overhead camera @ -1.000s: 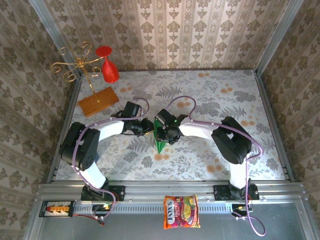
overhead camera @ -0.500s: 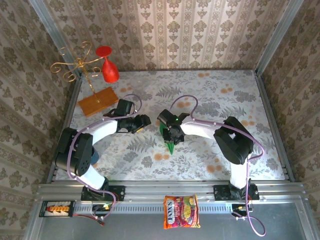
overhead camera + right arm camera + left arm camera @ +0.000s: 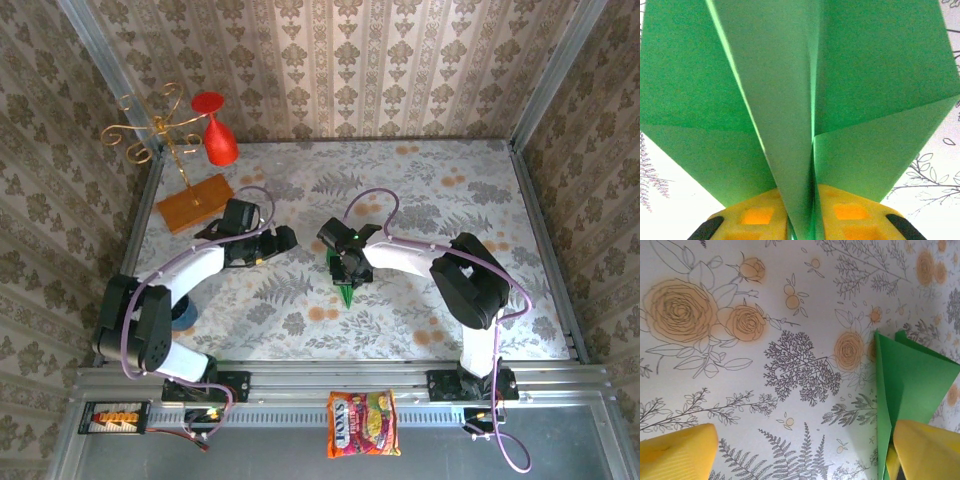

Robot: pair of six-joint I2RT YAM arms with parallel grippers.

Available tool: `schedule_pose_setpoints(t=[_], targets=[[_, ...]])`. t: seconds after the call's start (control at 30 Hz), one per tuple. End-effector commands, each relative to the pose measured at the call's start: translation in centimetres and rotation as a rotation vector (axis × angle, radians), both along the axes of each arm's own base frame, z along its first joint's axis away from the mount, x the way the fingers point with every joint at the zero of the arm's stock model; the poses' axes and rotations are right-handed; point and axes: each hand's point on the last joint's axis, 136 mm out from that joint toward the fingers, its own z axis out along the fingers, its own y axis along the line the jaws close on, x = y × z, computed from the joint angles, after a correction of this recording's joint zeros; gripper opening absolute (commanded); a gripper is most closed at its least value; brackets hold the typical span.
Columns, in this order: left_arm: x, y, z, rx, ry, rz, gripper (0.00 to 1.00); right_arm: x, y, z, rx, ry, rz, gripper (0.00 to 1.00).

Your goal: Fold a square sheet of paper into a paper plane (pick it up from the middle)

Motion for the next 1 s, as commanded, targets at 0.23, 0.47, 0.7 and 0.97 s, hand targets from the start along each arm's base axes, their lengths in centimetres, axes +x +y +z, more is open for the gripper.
schedule_pose_setpoints(t=[0.23, 0.47, 0.7, 0.97], targets=[[-0.4, 2.7, 0.5, 0.076, -0.033, 0.022, 1.0, 0.5, -1.2, 1.0, -0.055, -0.035, -0.012, 0.12], [-0.2, 4.4, 1.2, 0.09, -0.053, 0.051, 1.0, 4.6, -2.3, 4.9, 0.003, -0.124, 0.018, 0.1], [-0.5, 5.0, 1.2, 0.089, -0.055, 0.062, 1.0, 10.3, -4.4, 5.1, 0.016, -0.136, 0.069, 0.09], [-0.6, 4.8, 0.8, 0.076, -0.037, 0.054, 1.0, 14.5, -5.6, 3.0, 0.006, -0.085, 0.119, 0.09]])
